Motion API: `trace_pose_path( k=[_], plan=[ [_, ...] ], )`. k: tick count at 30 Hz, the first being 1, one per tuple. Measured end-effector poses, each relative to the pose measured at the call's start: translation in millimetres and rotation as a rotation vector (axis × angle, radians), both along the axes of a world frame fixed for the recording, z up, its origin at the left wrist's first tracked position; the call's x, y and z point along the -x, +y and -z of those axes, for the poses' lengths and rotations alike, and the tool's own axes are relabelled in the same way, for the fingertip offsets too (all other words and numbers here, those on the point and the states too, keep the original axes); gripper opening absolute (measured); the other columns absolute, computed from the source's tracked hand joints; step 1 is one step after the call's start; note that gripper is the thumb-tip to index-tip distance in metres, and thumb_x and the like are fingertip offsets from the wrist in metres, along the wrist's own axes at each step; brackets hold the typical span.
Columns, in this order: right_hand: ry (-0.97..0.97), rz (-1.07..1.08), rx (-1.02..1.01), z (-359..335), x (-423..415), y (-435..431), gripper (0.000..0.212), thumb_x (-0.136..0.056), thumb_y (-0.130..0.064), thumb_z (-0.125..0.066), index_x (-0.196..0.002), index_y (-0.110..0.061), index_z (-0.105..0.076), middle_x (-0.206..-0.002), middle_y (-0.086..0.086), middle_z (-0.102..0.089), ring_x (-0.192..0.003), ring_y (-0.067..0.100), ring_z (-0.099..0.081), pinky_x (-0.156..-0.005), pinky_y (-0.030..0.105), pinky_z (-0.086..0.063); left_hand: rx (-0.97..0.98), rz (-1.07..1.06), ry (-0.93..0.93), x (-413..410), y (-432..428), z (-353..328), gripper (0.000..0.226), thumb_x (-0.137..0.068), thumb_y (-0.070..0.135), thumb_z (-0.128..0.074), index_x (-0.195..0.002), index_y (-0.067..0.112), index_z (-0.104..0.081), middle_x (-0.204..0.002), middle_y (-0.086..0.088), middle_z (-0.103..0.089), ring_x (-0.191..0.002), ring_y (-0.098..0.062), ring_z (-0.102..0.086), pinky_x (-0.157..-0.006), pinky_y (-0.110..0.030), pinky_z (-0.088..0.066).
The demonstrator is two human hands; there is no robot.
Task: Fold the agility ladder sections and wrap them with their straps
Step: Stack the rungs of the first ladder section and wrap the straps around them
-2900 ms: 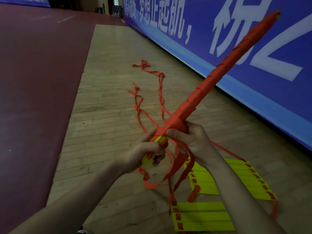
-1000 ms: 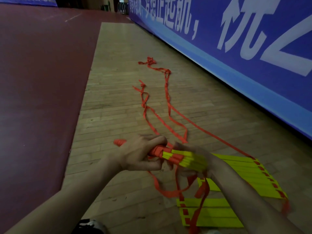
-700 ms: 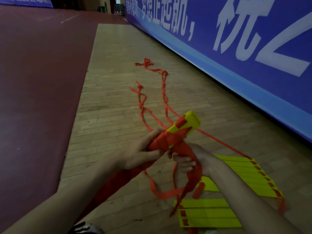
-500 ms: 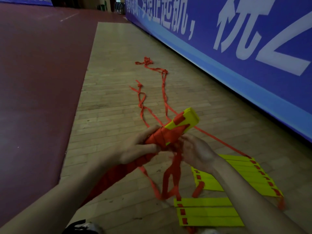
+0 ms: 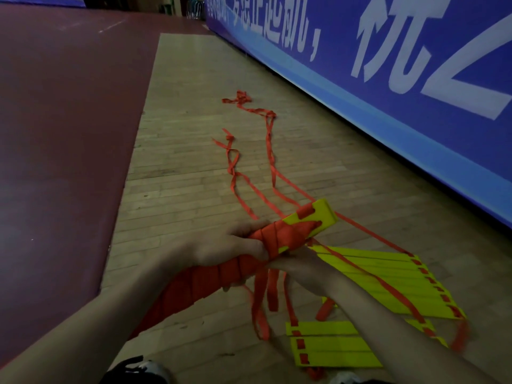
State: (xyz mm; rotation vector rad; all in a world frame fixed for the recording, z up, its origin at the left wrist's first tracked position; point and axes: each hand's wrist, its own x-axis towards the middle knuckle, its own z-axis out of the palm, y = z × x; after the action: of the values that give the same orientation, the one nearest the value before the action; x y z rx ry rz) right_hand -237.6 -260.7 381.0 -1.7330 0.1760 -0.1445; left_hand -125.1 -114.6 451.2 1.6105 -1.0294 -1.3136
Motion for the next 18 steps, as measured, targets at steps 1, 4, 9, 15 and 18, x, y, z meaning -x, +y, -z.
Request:
trace_pose_path(
  k=[1,4,9,15,18],
  plan=[
    [0.006,-0.028,-0.007,-2.4,0.8,0.5,0.032,-0.08,0.009,-0.065,-0.089,-0.022,-0.064,-0.076,-0.029,-0.068,-0.08,-0.016,-0.059,-0.076,0.007,-0.044,-0.001,0.003,0.031,-0.5,0.5,-1.0,0.054,-0.077,0.019,-0.059,-0.129,0.03,-0.05,-0.064,-0.006,-0.059,-0.049,-0.024,-0.057,-0.042,-0.026,-0.049],
    [-0.022,-0.062,-0.039,-8.8,1.3,-0.5,0.019,-0.079,-0.005,-0.066,-0.094,-0.017,-0.067,-0.085,-0.014,-0.072,-0.087,0.001,-0.064,-0.081,0.016,-0.048,0.031,0.017,0.098,-2.4,2.5,-4.9,0.048,-0.082,0.01,-0.056,-0.129,0.021,-0.05,-0.063,-0.006,-0.06,-0.046,-0.021,-0.055,-0.04,-0.024,-0.047],
    [0.031,-0.141,-0.17,-15.1,0.8,-7.4,0.008,-0.082,-0.016,-0.06,-0.085,-0.01,-0.065,-0.073,0.002,-0.066,-0.062,0.015,-0.061,-0.064,0.023,-0.049,0.027,-0.035,0.195,-9.0,4.3,-3.6,0.042,-0.077,0.014,-0.055,-0.118,0.024,-0.057,-0.06,-0.013,-0.057,-0.046,-0.024,-0.053,-0.04,-0.025,-0.046],
    [0.065,-0.128,-0.295,-18.3,-0.4,-10.3,0.023,-0.085,-0.026,-0.054,-0.1,-0.01,-0.062,-0.082,0.006,-0.065,-0.049,0.01,-0.05,-0.046,0.018,-0.04,0.023,-0.076,0.192,-13.5,4.2,-4.0,0.059,-0.07,0.024,-0.067,-0.126,0.021,-0.052,-0.062,-0.018,-0.051,-0.046,-0.024,-0.052,-0.042,-0.025,-0.045],
    [0.091,-0.132,-0.299,-18.4,-0.6,-12.1,0.019,-0.09,-0.028,-0.058,-0.098,-0.012,-0.065,-0.08,0.006,-0.065,-0.05,0.01,-0.047,-0.048,0.018,-0.037,0.046,-0.21,0.209,-12.9,5.1,-3.5,0.049,-0.089,0.005,-0.054,-0.136,0.004,-0.042,-0.054,-0.006,-0.059,-0.041,-0.018,-0.058,-0.038,-0.022,-0.045]
  ],
)
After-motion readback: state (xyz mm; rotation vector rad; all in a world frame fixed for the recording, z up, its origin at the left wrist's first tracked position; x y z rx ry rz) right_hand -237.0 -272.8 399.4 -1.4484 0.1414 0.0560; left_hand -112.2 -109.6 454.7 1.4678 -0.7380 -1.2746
